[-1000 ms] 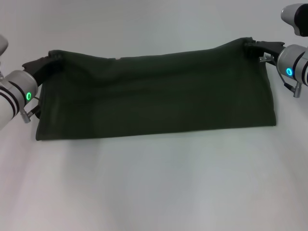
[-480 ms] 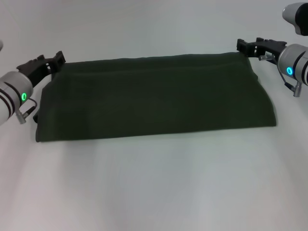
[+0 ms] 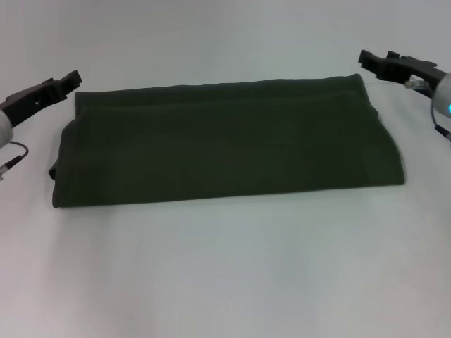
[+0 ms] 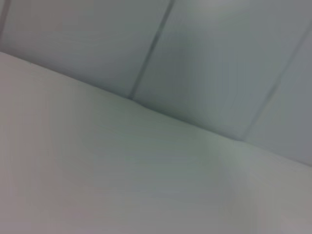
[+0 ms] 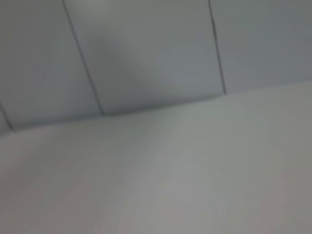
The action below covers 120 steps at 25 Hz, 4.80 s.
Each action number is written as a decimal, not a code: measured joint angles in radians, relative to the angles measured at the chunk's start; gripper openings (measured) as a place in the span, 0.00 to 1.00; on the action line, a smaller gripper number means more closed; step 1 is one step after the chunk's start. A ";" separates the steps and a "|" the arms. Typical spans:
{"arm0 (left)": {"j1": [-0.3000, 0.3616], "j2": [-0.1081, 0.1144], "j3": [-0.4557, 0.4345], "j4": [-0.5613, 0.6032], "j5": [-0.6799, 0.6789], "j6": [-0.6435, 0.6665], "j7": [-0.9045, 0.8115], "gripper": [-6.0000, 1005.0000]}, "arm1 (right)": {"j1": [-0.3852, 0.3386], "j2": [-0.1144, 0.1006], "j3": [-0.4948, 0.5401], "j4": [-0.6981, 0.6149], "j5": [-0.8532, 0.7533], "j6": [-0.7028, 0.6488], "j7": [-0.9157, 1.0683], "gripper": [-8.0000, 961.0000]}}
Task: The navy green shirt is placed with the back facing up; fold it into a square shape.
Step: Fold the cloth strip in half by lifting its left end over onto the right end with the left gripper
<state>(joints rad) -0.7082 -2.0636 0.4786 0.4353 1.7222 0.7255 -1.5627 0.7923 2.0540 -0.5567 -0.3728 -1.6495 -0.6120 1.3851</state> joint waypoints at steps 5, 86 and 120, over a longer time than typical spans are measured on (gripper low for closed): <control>0.080 0.000 -0.002 0.116 0.055 0.230 -0.066 0.56 | -0.100 -0.037 -0.003 -0.034 0.047 -0.254 0.008 0.71; 0.095 0.031 0.072 0.233 0.686 0.406 -0.620 0.76 | -0.251 -0.165 -0.025 -0.143 -0.269 -0.648 0.311 0.97; 0.081 0.036 0.072 0.216 0.707 0.359 -0.635 0.04 | -0.172 -0.204 -0.025 -0.162 -0.517 -0.664 0.618 0.97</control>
<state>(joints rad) -0.6270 -2.0274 0.5507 0.6515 2.4289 1.0849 -2.1974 0.6203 1.8499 -0.5813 -0.5349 -2.1660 -1.2761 2.0028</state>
